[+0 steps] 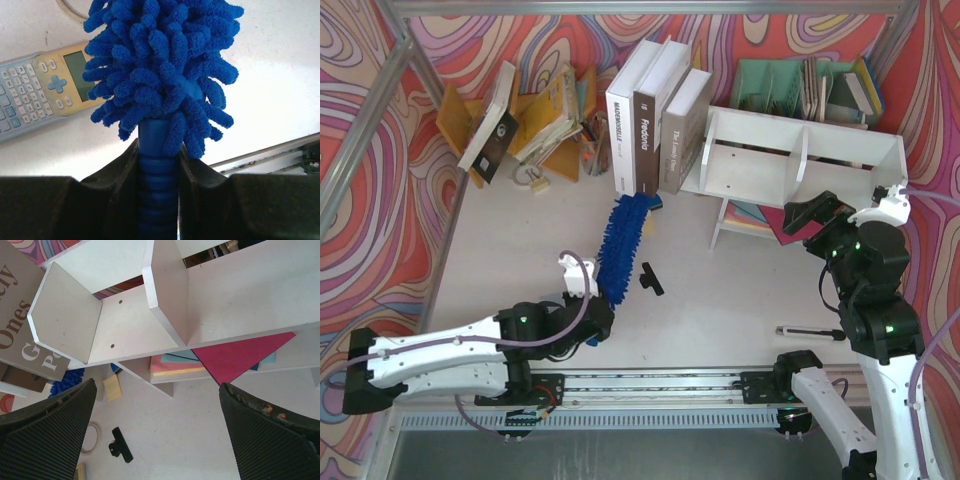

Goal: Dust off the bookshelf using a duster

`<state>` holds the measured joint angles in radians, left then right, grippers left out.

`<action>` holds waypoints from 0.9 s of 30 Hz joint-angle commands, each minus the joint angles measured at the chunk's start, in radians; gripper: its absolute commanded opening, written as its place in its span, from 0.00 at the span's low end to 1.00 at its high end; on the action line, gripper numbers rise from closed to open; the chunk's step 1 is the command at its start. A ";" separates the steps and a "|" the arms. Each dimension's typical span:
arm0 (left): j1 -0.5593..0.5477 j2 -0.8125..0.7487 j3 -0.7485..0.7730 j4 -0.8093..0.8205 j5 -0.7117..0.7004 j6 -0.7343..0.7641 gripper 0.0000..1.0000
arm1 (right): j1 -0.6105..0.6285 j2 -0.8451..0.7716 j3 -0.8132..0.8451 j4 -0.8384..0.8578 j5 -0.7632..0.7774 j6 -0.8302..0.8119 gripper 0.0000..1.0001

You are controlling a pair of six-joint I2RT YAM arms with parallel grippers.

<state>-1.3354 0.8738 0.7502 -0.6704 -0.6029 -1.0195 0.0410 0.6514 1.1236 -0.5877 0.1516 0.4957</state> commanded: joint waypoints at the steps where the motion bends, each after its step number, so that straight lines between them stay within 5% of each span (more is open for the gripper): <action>1: 0.011 0.055 -0.043 0.015 -0.064 -0.039 0.00 | 0.002 0.000 0.002 0.024 -0.005 0.004 0.99; 9: 0.012 0.114 -0.158 0.128 -0.023 -0.114 0.00 | 0.002 0.000 -0.001 0.024 -0.004 0.001 0.99; 20: 0.013 0.044 0.028 0.042 -0.056 0.023 0.00 | 0.002 -0.014 -0.004 0.017 -0.001 0.002 0.99; 27: 0.012 0.049 0.021 0.038 -0.067 0.013 0.00 | 0.002 -0.015 -0.007 0.016 0.001 0.003 0.99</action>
<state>-1.3289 0.9039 0.7803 -0.6220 -0.6102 -1.0092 0.0410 0.6479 1.1236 -0.5877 0.1520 0.4957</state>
